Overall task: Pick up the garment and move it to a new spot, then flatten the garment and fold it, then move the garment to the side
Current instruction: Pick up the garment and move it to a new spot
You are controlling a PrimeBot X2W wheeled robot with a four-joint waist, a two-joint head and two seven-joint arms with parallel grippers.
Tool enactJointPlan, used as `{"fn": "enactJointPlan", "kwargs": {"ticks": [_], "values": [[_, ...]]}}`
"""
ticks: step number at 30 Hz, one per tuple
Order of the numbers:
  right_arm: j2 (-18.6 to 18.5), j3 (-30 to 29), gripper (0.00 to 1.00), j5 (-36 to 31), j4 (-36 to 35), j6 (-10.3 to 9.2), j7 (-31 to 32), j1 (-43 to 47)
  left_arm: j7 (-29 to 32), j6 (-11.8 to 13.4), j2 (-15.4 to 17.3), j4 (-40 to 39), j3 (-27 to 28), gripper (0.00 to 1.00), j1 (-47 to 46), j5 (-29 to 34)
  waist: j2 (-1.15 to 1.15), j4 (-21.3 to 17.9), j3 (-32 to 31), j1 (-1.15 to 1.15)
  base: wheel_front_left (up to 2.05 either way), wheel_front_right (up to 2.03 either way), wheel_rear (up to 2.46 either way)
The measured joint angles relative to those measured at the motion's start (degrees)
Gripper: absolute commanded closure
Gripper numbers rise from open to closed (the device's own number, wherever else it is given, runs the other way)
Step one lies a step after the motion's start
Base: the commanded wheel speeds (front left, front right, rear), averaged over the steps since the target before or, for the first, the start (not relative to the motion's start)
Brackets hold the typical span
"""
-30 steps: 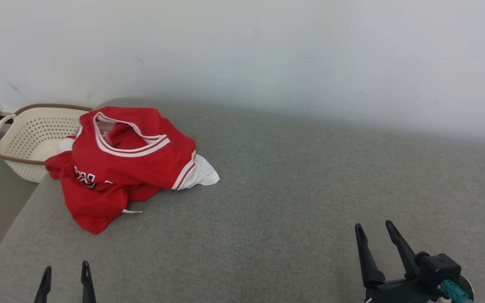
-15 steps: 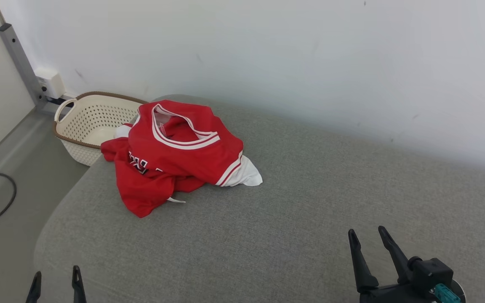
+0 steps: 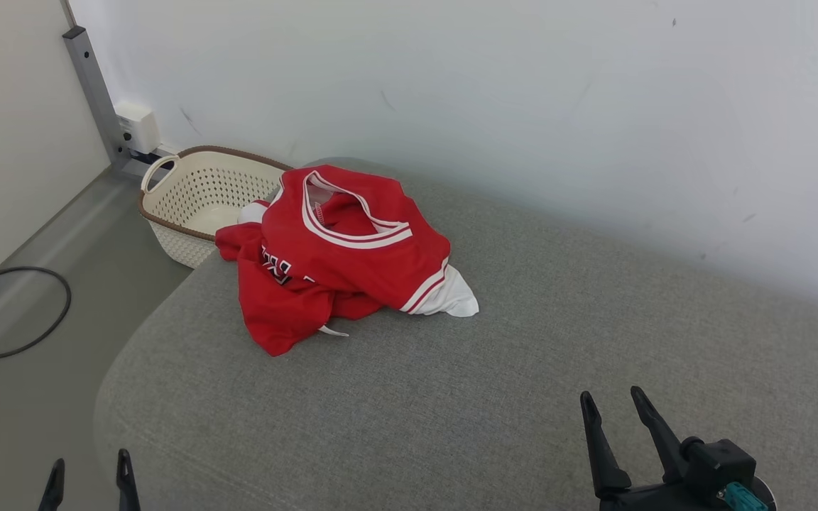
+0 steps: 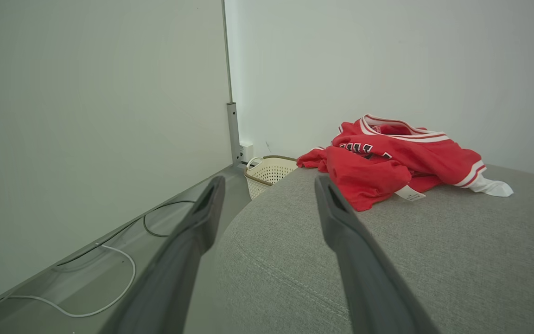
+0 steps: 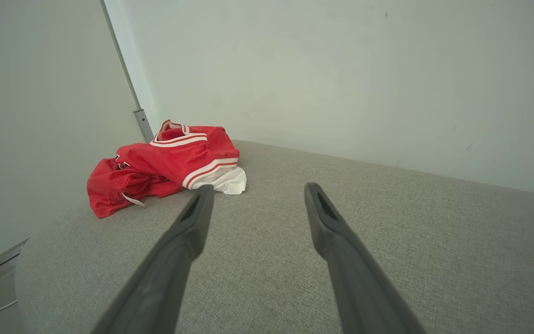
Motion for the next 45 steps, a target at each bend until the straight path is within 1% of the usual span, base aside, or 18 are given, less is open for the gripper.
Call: {"fn": "enactJointPlan", "kwargs": {"ticks": [6, 9, 12, 15, 17, 19, 20, 22, 27, 34, 39, 40, 41, 45], "values": [[-0.14, 0.53, 0.0, 0.03, 0.34, 0.0, -0.21, -0.09, 0.0, 0.05, -0.03, -0.05, 0.37, 0.0, 0.19, -0.01, 0.0, -0.23, 0.01, 0.0, 0.0, 0.0, 0.0], [-0.21, 0.77, 0.0, 0.1, 0.4, 0.0, -0.22, -0.13, 0.0, -0.02, -0.53, -0.69, 1.03, 0.0, -0.15, -1.02, 0.0, -0.73, 0.08, 0.0, 0.0, 0.0, 0.0], [-0.24, 1.16, 0.0, 0.14, 0.57, 0.0, -0.21, -0.32, 0.0, -1.01, -0.68, -1.22, 1.76, 0.0, -1.46, -2.32, 0.0, -1.4, 0.29, 0.0, 0.0, 0.0, 0.0], [-0.08, 2.01, 0.0, 0.46, 0.66, 0.0, -0.21, -1.02, 0.0, -2.38, -0.01, -1.12, 1.91, 0.0, -3.96, -2.88, 0.01, -2.4, 0.62, 0.0, 0.0, 0.0, 0.0], [0.19, 2.74, 0.0, 0.64, 0.67, 0.0, -0.2, -1.96, 0.0, -4.09, 0.73, -0.36, 1.75, 0.0, -6.28, -4.39, 0.01, -3.25, 0.91, 0.0, 0.0, 0.0, 0.0], [0.57, 3.98, 0.0, 0.66, 0.73, 0.0, 0.01, -3.01, 0.01, -5.11, 1.68, 1.27, 1.98, 0.0, -9.31, -5.33, 0.01, -4.24, 1.35, 0.0, 0.0, 0.0, 0.0], [0.98, 5.5, 0.0, 0.81, 0.82, 0.0, 0.11, -4.33, 0.0, -6.35, 2.43, 2.98, 2.24, 0.0, -12.83, -6.37, 0.01, -5.36, 1.97, 0.0, 0.0, 0.0, 0.0], [1.29, 7.03, 0.0, 1.09, 0.91, 0.0, 0.11, -5.7, 0.0, -7.54, 3.27, 5.52, 2.79, 0.0, -16.47, -8.0, 0.01, -6.6, 2.72, 0.0, 0.0, 0.0, 0.0], [2.02, 11.44, 0.0, 2.18, 1.54, 0.0, 0.01, -8.72, 0.44, -9.84, 6.65, 11.94, 2.88, 0.0, -24.35, -8.58, 0.01, -10.36, 4.77, 0.0, 0.0, 0.0, 0.0], [2.37, 13.36, 0.0, 3.13, 2.36, 0.0, -0.32, -12.05, 2.65, -13.1, 11.46, 20.7, 3.31, 0.0, -35.26, -10.04, 0.01, -16.28, 8.2, 0.01, 0.0, 0.0, 0.0], [2.52, 12.63, 0.0, 3.14, 2.55, 0.0, -0.59, -13.62, 4.52, -14.41, 14.44, 26.38, 2.5, 0.0, -41.45, -10.29, 0.01, -20.44, 11.06, 0.01, 0.0, 0.0, 0.0], [2.53, 12.55, 0.0, 3.14, 2.59, 0.0, -0.65, -13.75, 4.63, -14.57, 14.84, 27.32, 2.44, 0.0, -42.6, -10.32, 0.01, -21.23, 11.64, 0.01, 0.0, 0.0, 0.0], [2.53, 12.55, 0.0, 3.14, 2.59, 0.0, -0.65, -13.75, 4.63, -14.57, 14.84, 27.32, 2.44, 0.0, -42.6, -10.32, 0.01, -21.23, 11.64, 0.01, 0.0, 0.0, 0.0], [2.71, 12.37, 0.0, 3.16, 1.71, 0.0, -0.73, -14.68, 6.51, -15.43, 16.25, 30.95, 1.58, 0.0, -46.71, -11.04, 0.01, -24.33, 13.96, 0.01, 0.0, 0.0, 0.0]]}}
